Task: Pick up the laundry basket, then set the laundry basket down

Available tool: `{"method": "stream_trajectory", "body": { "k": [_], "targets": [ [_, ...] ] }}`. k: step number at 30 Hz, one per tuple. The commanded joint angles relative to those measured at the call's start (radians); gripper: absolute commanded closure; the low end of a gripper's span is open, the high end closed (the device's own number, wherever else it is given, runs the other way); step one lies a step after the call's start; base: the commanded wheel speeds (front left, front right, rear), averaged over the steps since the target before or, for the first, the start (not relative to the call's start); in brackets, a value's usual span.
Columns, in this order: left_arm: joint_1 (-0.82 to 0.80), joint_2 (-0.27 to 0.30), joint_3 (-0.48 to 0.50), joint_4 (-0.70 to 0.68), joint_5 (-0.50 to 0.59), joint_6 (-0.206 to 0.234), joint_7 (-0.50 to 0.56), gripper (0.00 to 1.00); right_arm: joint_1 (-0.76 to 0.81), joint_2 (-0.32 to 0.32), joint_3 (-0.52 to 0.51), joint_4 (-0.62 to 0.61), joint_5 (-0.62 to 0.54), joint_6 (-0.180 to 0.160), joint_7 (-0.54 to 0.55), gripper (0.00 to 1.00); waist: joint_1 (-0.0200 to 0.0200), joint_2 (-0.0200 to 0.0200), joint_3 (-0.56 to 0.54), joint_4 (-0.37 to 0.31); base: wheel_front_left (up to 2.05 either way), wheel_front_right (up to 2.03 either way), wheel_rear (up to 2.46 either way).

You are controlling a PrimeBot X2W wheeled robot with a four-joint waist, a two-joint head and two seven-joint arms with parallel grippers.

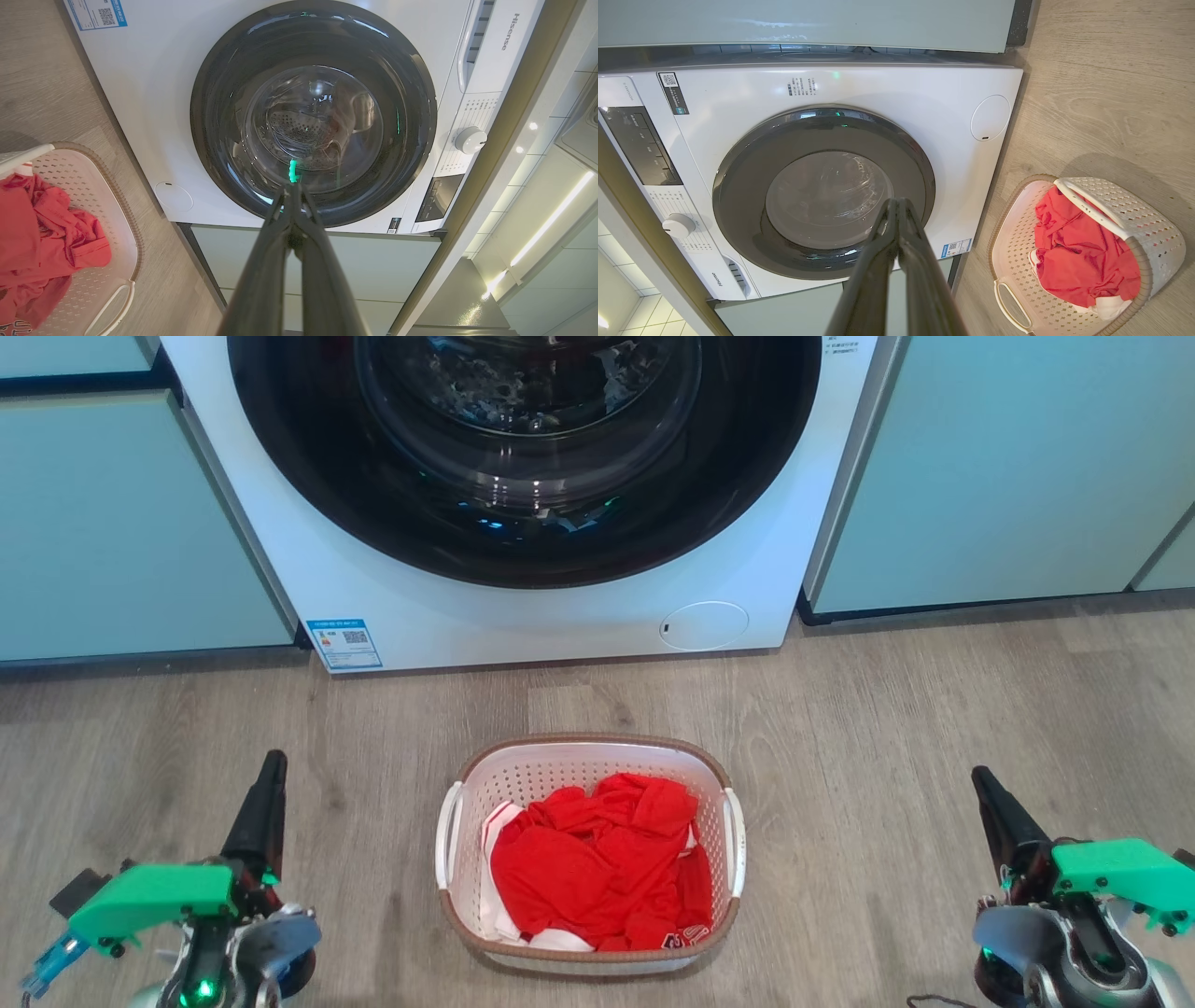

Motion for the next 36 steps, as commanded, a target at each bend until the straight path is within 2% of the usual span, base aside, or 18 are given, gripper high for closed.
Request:
{"method": "stream_trajectory", "body": {
  "k": [1,36],
  "targets": [
    [-0.054,0.01,0.041,-0.029,0.001,-0.007,0.008,1.0,-0.045,-0.007,0.016,-0.036,0.002,0.006,0.006,1.0,0.0,0.0,0.0,0.0,0.0,0.0,0.0],
    [-0.055,0.004,0.05,-0.029,0.008,-0.007,0.014,1.0,-0.046,0.001,0.005,-0.036,-0.006,0.006,0.015,1.0,0.0,0.0,0.0,0.0,0.0,0.0,0.0]
  ]
}}
